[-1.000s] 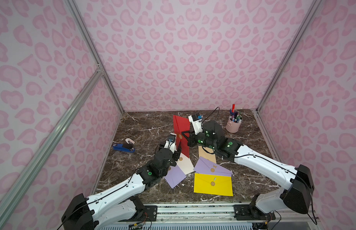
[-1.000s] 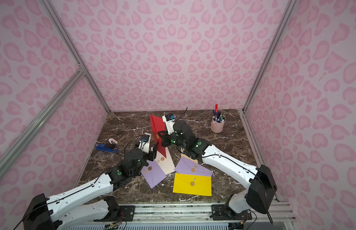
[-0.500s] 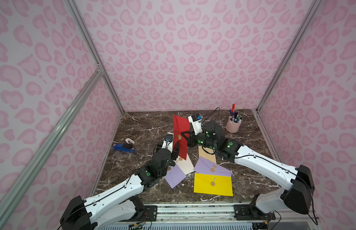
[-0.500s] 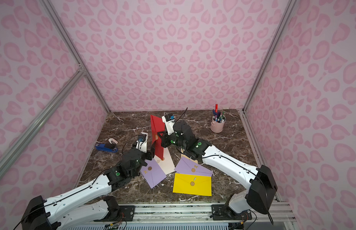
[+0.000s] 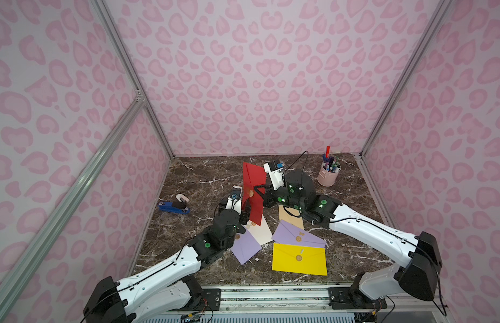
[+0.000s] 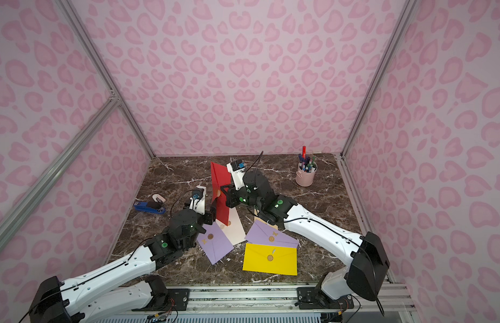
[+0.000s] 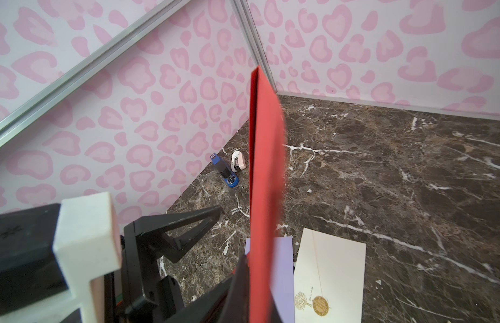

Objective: Open the envelope
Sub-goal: Open the envelope flap on the envelope.

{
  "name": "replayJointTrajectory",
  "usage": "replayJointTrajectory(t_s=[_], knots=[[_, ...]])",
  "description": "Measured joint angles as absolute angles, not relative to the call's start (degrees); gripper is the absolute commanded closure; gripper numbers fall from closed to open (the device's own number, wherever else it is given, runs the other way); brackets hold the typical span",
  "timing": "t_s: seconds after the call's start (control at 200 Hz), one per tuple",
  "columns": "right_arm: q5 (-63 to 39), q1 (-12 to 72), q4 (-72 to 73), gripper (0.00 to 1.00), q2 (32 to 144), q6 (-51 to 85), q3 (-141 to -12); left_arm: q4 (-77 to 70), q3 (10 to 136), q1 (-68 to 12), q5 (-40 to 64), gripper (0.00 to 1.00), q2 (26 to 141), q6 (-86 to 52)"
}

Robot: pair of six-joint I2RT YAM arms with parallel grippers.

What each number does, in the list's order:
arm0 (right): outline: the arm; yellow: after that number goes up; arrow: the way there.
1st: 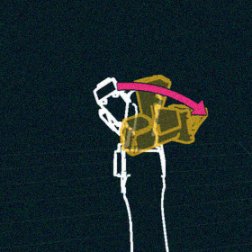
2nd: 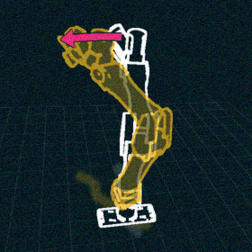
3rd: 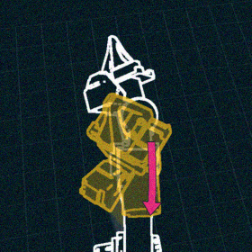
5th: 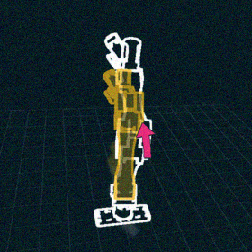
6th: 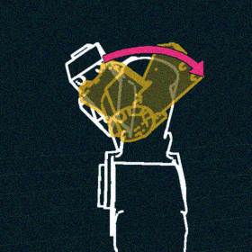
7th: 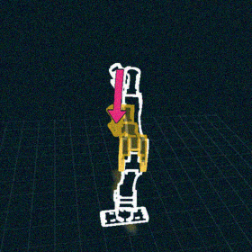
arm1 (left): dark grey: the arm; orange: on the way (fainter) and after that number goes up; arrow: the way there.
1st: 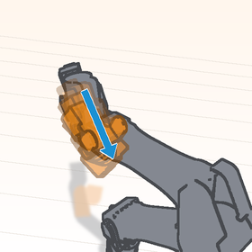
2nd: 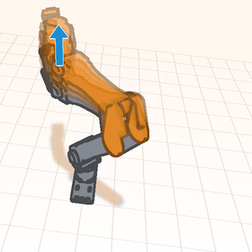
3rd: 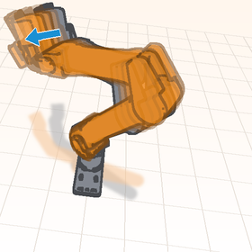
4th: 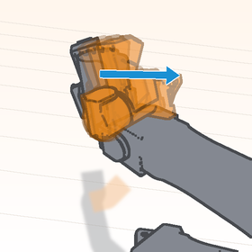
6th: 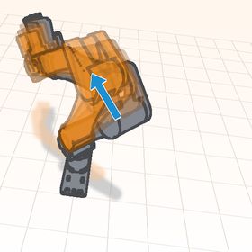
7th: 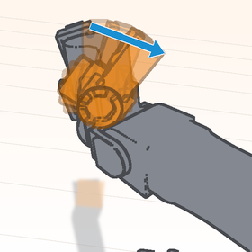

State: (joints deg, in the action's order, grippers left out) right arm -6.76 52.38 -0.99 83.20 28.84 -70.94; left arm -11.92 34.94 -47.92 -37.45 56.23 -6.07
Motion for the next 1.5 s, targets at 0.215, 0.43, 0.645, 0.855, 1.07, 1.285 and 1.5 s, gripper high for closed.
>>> replayJointTrajectory(t_s=[0.215,0.43,0.645,0.855,1.07,1.285,1.5], knots=[[-6.74,52.38,-0.97,1.0,83.2,28.84,-70.7,-11.81,34.7,-47.92,-38.15,0.32,55.7,-6.13],[-6.79,52.4,-1.06,1.0,83.18,28.67,-70.67,-11.49,34.57,-47.92,-38.26,0.32,55.46,-6.31],[-6.79,52.4,-1.1,1.0,83.18,28.67,-70.59,-11.46,34.37,-47.9,-38.33,0.32,55.31,-6.31],[-6.98,52.4,-1.43,1.0,83.18,28.62,-70.57,-11.46,34.3,-47.86,-38.65,0.32,55.31,-6.57],[-6.98,52.42,-1.45,1.0,83.15,28.62,-70.57,-11.44,34.3,-47.86,-38.81,0.32,55.42,-7.18],[-7.18,52.42,-1.85,1.0,82.61,28.18,-70.37,-10.9,33.85,-47.86,-40.69,0.3,54.19,-7.38],[-8.78,52.42,-1.85,1.0,81.41,27.75,-69.23,-9.65,33.82,-47.86,-44.25,0.29,53.69,-7.81]])
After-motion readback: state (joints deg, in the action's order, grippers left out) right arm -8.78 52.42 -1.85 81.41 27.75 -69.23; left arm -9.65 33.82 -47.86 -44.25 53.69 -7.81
